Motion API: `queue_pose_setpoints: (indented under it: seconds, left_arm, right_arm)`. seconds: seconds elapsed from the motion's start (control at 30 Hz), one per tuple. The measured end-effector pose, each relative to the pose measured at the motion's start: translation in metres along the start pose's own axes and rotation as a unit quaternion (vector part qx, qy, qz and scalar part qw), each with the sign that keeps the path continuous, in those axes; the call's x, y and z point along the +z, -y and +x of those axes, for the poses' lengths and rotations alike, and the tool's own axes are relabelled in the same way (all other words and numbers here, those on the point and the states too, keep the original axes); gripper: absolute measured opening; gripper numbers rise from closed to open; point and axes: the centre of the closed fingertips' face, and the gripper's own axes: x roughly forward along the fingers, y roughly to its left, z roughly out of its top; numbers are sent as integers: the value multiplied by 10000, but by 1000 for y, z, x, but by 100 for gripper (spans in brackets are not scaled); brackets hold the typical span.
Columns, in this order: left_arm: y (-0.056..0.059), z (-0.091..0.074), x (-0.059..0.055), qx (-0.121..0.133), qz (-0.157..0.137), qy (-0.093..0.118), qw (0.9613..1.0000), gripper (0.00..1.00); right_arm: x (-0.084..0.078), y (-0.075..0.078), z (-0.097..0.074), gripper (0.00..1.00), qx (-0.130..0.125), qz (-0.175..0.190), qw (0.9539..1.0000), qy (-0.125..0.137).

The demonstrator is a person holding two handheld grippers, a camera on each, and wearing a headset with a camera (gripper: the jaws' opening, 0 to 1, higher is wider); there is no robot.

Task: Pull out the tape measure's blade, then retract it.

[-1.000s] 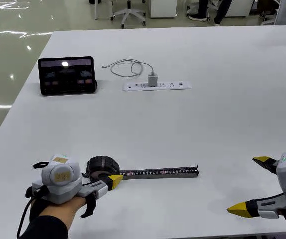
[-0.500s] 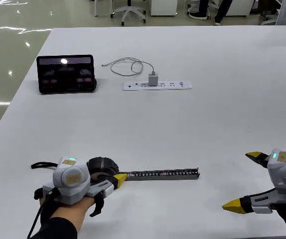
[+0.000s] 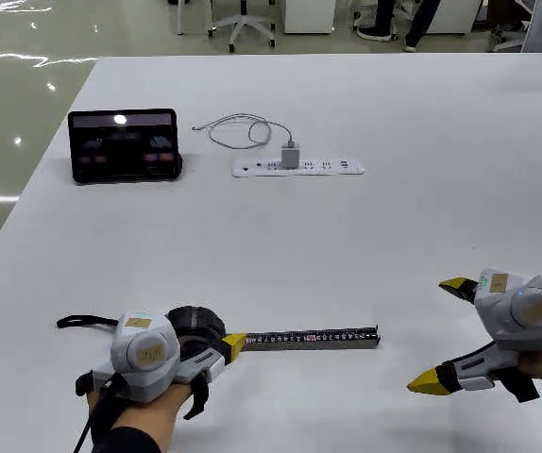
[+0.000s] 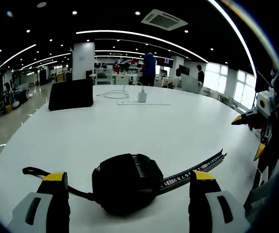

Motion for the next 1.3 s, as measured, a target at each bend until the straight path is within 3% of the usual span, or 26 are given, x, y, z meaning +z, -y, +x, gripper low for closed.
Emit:
queue_pose_setpoints:
  seconds: [0.1, 0.27, 0.43, 0.63, 0.87, 1.0, 1.3]
  left_arm:
    - [3, 0, 5, -46, 114, 107, 9999, 100]
    - [0, 3, -1, -65, 55, 16, 10000, 100]
    - [3, 5, 1, -129, 113, 115, 9998, 100]
    - [13, 5, 0, -244, 349, 102, 9990, 100]
    - [12, 6, -2, -250, 341, 54, 9991, 100]
    - [12, 6, -2, -252, 337, 45, 9991, 100]
    - [14, 6, -1, -287, 322, 91, 9990, 100]
  right_arm:
    - [4, -5, 6, 100, 125, -270, 9995, -112]
    - [3, -9, 20, 100, 420, -576, 9969, -334]
    - [4, -7, 33, 100, 563, -756, 9941, -538]
    - [0, -8, 47, 100, 879, -1144, 9862, -813]
    - [-2, -8, 61, 98, 1085, -1325, 9799, -1026]
    - [-4, -6, 65, 91, 1139, -1345, 9780, -1115]
    - [-5, -9, 71, 58, 1364, -1421, 9739, -1127]
